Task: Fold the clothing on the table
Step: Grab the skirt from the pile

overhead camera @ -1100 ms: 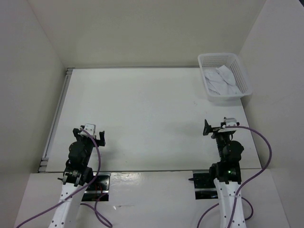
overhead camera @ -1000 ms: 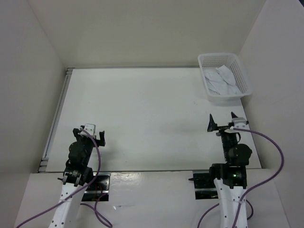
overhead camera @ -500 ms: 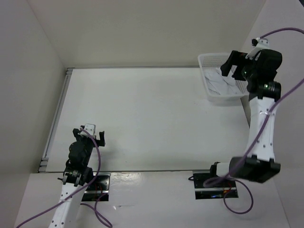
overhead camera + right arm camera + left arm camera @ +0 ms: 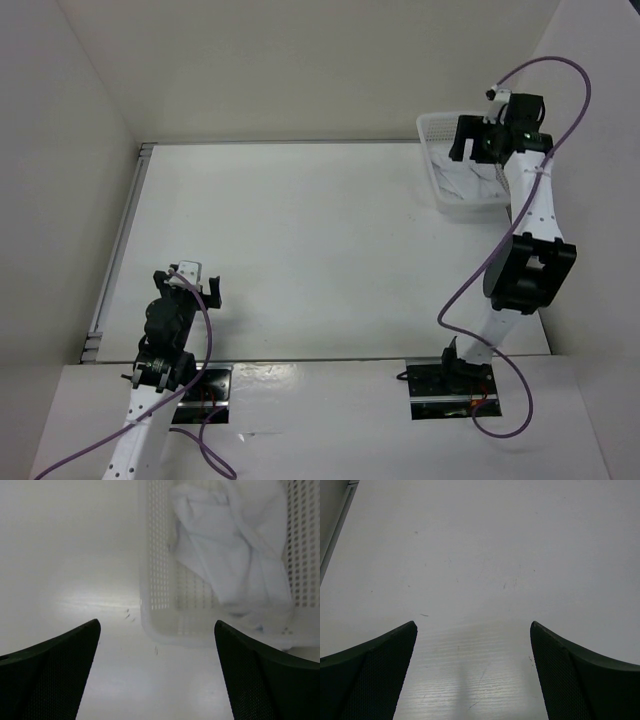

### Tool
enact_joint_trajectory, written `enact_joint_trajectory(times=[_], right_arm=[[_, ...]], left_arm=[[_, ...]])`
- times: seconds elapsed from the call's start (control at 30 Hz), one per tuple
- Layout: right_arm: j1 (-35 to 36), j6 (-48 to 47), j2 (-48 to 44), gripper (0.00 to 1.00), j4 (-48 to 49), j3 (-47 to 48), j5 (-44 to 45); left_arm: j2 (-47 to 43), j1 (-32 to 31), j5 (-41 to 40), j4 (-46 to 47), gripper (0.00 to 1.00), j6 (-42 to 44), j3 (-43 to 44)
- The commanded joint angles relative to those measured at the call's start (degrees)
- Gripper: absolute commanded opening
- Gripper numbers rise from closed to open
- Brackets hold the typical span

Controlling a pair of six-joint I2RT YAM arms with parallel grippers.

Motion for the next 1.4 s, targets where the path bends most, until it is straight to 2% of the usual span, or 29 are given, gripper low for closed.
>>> enact_joint_trajectory(times=[0.0, 0.1, 0.33, 0.47, 0.77, 1.07, 1.17, 1.2, 1.23, 1.27, 1.37], right_arm=[[0.72, -3.49, 6.39, 0.99, 8.23, 6.22, 8.12], [0.72, -4.55, 15.07, 0.99, 7.00, 12.55, 9.52], [0.11, -7.00, 29.14, 0.99, 5.59, 27.04, 11.55], [0.11, -8.33, 34.60, 0.99, 6.20, 31.53, 14.18], [-0.42, -7.80, 45.68, 0.99, 4.98, 37.70, 14.19], [-0.42, -8.94, 50.96, 0.97, 4.45, 40.95, 16.11], [-0.42, -8.94, 51.59, 0.67, 4.45, 42.18, 16.12], [-0.42, -8.94, 52.11, 0.27, 3.67, 42.97, 15.51], [-0.42, -8.94, 52.11, 0.07, 3.66, 43.67, 15.51], [-0.42, -8.33, 52.11, 0.00, 1.92, 44.55, 15.51], [-0.42, -8.33, 49.84, 0.00, -0.11, 46.92, 14.19]], left_arm=[[-7.37, -0.29, -0.48, 1.84, 1.00, -1.21, -2.02], [-7.37, -0.29, -0.48, 1.84, 1.00, -1.21, -2.02], [-7.37, -0.29, -0.48, 1.84, 1.00, -1.21, -2.02], [-7.37, -0.29, -0.48, 1.84, 1.00, -1.21, -2.02], [-7.37, -0.29, -0.48, 1.84, 1.00, -1.21, -2.02], [-7.37, -0.29, -0.48, 1.84, 1.00, -1.21, -2.02], [-7.37, -0.29, -0.48, 1.84, 1.00, -1.21, -2.02], [-7.37, -0.29, -0.48, 1.84, 1.00, -1.21, -2.02], [-7.37, -0.29, -0.48, 1.84, 1.00, -1.21, -2.02], [-7.37, -0.29, -0.48, 1.84, 1.00, -1.21, -2.02], [-7.37, -0.29, -0.48, 1.84, 1.00, -1.21, -2.02]])
